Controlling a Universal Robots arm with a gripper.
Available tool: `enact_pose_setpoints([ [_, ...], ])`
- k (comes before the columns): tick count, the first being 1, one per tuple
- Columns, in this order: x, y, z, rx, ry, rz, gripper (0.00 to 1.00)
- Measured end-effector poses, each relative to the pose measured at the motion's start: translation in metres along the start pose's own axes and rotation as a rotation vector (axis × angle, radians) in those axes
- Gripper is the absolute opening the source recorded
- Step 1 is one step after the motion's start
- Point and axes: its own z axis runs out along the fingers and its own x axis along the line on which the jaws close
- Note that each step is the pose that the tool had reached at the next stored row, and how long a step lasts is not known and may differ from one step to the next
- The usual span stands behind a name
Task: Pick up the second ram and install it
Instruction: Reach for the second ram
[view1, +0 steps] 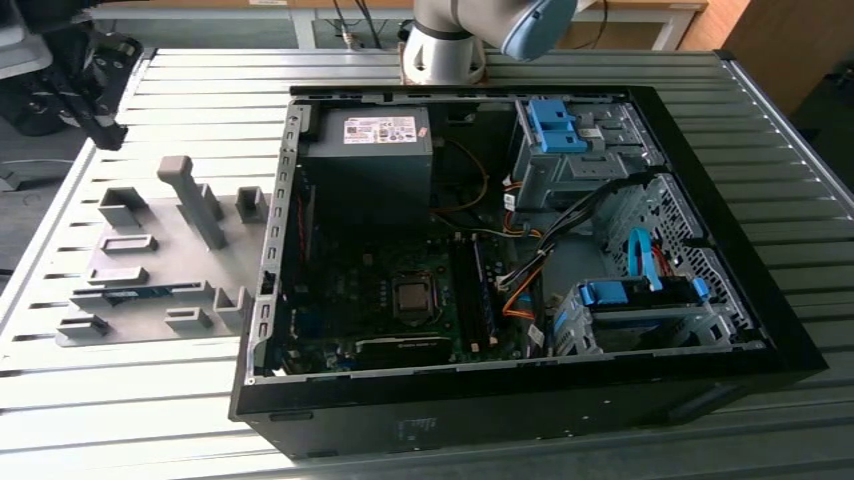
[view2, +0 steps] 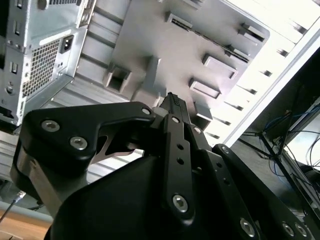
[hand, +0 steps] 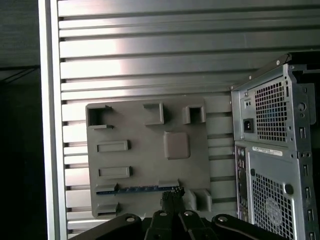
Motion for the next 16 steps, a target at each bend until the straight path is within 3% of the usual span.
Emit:
enact_pose_setpoints([
  [9,0.0134,-0.0188,0.0001,0.0024,-0.0001,0.0,0.11],
  [16,0.0171,-0.021,0.0002,0.0027,-0.0002,0.0,0.11],
])
